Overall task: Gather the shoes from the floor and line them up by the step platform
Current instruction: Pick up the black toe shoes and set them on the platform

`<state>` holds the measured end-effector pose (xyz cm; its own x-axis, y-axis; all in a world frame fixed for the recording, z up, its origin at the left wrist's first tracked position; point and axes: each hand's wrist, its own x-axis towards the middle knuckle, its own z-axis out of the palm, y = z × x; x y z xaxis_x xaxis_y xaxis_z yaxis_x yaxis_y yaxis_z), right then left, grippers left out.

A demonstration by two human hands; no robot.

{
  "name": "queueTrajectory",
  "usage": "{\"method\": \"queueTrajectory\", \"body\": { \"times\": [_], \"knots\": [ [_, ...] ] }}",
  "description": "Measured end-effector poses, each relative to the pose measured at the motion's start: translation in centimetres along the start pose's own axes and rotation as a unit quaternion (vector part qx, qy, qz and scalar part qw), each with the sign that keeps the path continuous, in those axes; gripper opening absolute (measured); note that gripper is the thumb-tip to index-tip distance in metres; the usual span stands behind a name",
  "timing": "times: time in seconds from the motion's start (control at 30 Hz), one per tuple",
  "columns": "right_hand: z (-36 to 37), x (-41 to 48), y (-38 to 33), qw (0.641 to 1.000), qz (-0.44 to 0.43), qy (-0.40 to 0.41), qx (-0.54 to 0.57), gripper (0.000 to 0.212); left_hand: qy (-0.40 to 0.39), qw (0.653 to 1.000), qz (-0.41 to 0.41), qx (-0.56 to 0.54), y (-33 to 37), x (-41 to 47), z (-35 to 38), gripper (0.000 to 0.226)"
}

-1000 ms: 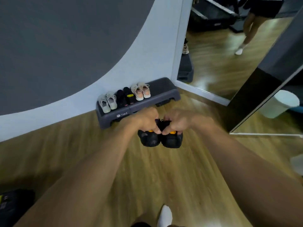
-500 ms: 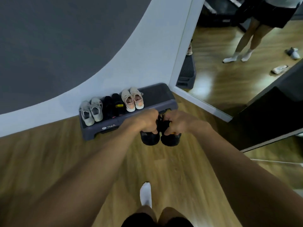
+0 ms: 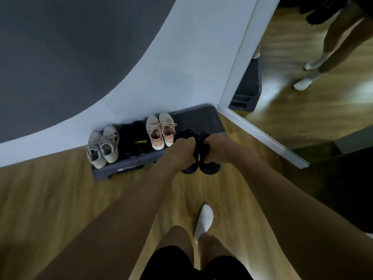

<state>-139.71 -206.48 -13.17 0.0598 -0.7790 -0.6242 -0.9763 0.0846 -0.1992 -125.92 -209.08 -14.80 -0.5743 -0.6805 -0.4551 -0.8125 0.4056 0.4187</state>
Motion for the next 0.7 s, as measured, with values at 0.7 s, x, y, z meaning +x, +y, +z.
{"method": "queueTrajectory", "body": {
  "times": [0.7],
  "knots": [
    [10.4, 40.5, 14.0, 0.992, -0.031, 0.109, 0.063, 0.012, 0.063, 0.986, -0.151, -0.016, -15.6, 38.1, 13.3, 0.032]
  ]
}}
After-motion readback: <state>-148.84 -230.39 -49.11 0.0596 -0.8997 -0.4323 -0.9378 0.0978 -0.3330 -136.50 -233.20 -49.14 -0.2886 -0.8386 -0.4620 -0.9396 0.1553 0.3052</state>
